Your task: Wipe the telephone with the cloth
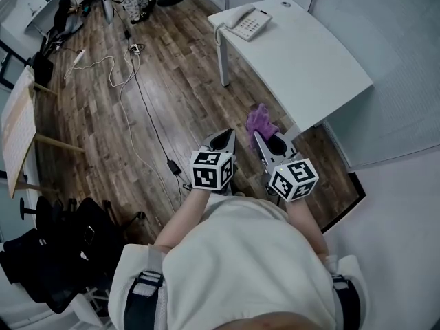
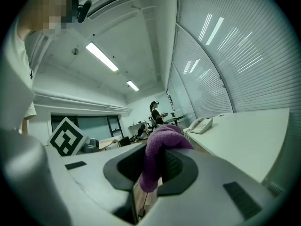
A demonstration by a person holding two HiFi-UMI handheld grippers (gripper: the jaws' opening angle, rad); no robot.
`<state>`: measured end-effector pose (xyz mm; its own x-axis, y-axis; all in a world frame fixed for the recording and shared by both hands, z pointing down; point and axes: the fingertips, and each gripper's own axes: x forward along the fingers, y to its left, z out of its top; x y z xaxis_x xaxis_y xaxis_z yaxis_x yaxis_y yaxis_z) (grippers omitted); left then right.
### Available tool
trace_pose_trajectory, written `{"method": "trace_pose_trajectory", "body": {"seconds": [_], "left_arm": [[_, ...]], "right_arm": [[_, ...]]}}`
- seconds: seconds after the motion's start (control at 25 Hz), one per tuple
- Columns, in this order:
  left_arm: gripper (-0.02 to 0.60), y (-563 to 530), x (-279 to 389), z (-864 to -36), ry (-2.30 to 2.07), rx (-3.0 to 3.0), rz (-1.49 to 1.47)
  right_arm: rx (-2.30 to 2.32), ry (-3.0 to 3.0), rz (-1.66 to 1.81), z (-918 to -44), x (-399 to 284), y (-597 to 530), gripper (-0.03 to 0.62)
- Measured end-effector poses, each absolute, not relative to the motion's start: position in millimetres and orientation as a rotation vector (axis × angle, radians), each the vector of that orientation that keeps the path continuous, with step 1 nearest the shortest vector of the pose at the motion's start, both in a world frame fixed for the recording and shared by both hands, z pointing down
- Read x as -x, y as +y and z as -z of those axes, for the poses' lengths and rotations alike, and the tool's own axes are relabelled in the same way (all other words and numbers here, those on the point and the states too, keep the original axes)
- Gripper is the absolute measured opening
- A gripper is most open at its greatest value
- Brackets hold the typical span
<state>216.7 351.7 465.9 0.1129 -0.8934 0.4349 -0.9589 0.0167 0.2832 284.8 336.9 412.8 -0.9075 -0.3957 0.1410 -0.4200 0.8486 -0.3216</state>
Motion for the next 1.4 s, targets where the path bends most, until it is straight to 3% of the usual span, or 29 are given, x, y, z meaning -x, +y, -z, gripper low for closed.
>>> {"method": "trace_pose_trajectory", "body": {"seconds": [0.6,1.4], "left_arm": [[0.02,279,-159,-480,-1.776,-1.863,-0.176],[0.02,161,-10,-462,-1.741,-1.893,-0.14]], "right_arm": [[-0.649,-2.928,-0.57,-423,-225,262,0.069],[-0.716,-2.883,-0.527,-410,-85,148,0.069]]}}
